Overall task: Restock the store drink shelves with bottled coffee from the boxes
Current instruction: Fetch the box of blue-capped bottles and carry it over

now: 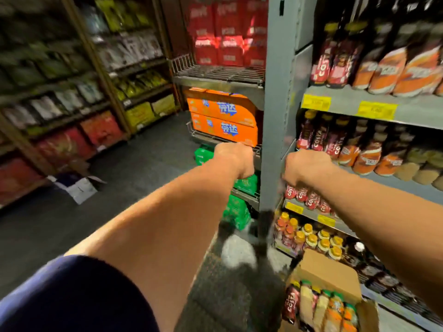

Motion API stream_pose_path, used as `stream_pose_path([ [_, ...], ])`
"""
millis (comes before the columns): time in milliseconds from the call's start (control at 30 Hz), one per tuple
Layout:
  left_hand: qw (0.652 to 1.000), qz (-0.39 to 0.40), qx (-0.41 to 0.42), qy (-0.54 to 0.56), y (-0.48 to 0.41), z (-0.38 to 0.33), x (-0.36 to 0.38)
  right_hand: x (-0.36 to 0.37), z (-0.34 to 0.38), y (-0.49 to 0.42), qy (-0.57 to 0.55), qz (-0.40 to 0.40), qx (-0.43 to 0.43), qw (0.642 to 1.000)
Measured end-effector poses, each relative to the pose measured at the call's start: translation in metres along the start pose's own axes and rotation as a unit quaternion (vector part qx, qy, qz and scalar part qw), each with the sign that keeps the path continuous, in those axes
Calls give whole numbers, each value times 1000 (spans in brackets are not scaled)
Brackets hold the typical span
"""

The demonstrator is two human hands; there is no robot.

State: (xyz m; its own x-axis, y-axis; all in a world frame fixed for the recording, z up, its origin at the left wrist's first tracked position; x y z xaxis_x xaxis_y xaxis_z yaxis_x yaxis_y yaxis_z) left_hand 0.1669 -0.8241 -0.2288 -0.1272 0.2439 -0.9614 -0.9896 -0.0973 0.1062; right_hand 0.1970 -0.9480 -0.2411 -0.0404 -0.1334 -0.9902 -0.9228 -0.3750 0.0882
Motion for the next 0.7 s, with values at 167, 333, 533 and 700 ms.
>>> stream_pose_path([
  [167, 998, -27, -52, -21, 54, 93, -22, -64, 89, 17, -11, -48, -48, 998],
  [333, 995, -12, -95, -31, 98, 157, -25, -101, 149, 29, -14, -80, -82, 993],
  [533, 989, -10, -147, -34, 151, 236, -26, -144, 227, 39, -19, -101, -119, 987],
  [700, 979, -5, -201, -26, 192, 299, -15, -167, 299, 39, -33, -127, -191, 973],
])
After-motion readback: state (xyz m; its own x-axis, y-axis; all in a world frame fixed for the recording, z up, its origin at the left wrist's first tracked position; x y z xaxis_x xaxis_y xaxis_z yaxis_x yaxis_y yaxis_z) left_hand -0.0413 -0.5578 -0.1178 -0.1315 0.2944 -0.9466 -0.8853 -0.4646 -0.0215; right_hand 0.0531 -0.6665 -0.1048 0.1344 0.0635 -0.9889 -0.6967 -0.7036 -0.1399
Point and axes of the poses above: each hand's wrist, its own y-axis away from the middle knuckle, its own x-axis out of the palm, z = x × y, the point moved 5 cm from there along -y, towards the middle knuckle, and after that the axes turned 4 degrees about -y, right-handed, at the moved point
